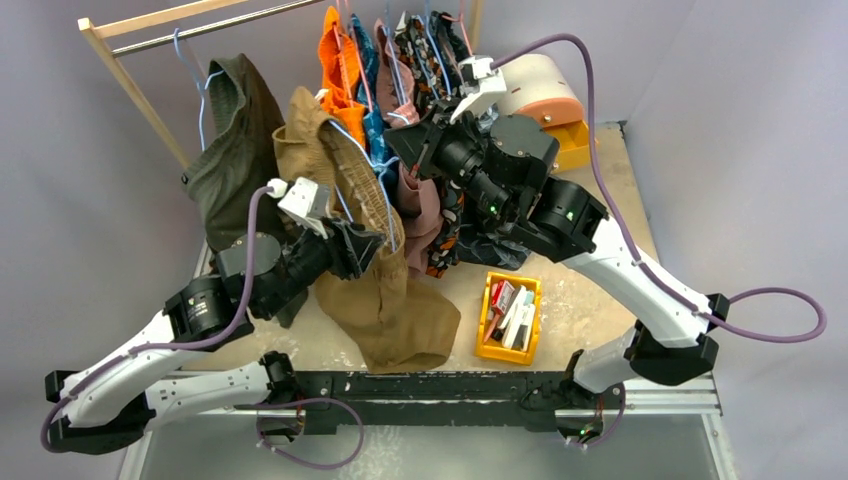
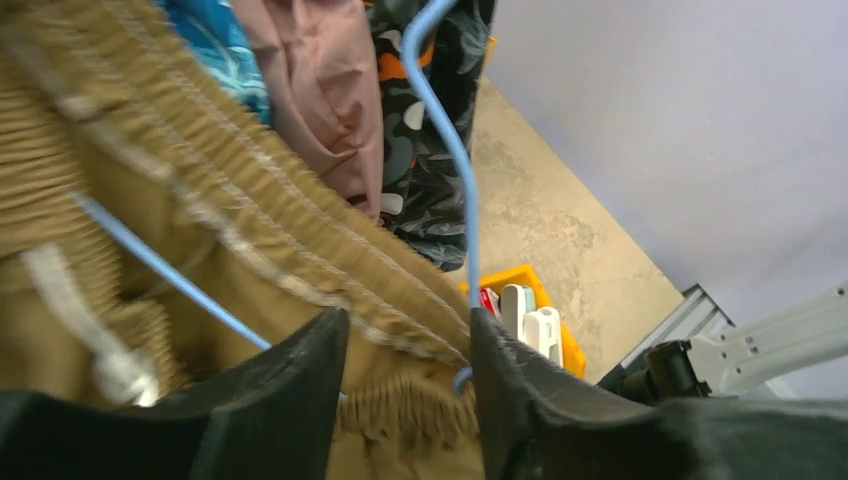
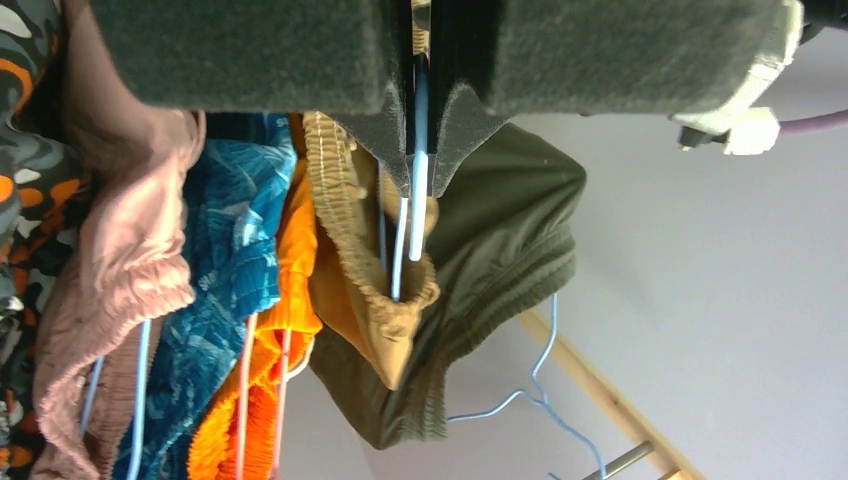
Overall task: Place the shorts on the hanger
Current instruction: Adjust the hanger on the clothesline.
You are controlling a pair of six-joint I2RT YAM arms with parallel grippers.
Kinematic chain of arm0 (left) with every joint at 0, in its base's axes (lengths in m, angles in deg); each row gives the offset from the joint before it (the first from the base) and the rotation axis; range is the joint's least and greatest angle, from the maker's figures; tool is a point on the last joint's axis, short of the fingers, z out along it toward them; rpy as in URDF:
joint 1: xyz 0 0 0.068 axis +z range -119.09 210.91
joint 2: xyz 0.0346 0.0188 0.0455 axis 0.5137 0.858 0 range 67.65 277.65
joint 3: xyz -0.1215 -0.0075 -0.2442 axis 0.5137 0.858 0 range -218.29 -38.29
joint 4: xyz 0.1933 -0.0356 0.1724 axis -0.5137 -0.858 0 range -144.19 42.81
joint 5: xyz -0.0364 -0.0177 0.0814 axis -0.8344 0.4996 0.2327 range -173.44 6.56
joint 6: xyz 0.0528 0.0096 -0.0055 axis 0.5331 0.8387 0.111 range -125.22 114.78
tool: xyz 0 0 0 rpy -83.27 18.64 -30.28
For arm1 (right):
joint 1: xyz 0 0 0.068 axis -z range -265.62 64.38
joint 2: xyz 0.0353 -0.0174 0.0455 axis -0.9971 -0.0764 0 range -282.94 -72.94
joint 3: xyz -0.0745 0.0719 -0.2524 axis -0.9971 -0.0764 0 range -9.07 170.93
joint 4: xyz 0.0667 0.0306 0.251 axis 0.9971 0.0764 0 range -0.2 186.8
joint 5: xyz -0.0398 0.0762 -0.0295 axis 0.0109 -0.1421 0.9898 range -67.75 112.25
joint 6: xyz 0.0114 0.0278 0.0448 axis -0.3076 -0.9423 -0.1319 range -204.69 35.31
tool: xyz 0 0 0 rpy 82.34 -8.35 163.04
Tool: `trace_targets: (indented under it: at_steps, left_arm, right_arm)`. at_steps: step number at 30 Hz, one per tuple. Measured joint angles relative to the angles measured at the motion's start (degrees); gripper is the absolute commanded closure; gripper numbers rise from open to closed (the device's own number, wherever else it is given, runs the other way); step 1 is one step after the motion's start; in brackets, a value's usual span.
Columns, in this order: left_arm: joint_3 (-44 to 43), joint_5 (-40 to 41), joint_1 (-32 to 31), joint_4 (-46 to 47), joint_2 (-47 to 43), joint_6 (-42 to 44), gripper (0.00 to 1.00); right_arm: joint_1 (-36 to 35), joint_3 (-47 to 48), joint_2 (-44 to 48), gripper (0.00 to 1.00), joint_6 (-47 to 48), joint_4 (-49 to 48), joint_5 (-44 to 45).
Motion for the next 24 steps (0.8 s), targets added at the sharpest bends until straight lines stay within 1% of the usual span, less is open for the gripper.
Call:
trace_targets:
  at_steps: [2, 5, 11, 15, 19, 24]
  left_arm:
    - [-1.4, 2.5, 0.0, -1.6, 0.2, 0.4, 0.37]
    - [-4.2, 5.8, 0.0, -3.3, 0.3, 1.6, 0.32]
    - [-10.6, 11.7, 0.0, -4.2, -0.9, 4.5, 0.28]
    - [-13.4, 14.8, 0.0, -2.2, -0.7, 6.0, 0.26]
    - [-15.2, 18.3, 0.0, -0.7, 2.8, 7.2, 0.25]
    - [-15.2, 20.6, 0.0, 0.7, 8.2, 8.7, 0.23]
  right_arm:
    - [0.0, 0.5, -0.2, 1.0, -0.3, 1.1, 1.0]
    - [0.0, 1.9, -0.9, 1.0, -1.2, 3.0, 2.4]
    - [0.0, 3.8, -2.5, 1.0, -4.3, 3.5, 5.2]
    - [0.0, 4.9, -3.7, 1.0, -8.0, 4.6, 7.4]
    - [0.0, 9.4, -6.8, 1.0, -12.5, 7.7, 10.4]
    - [-0.2, 15.5, -11.1, 1.0, -17.9, 13.4, 15.1]
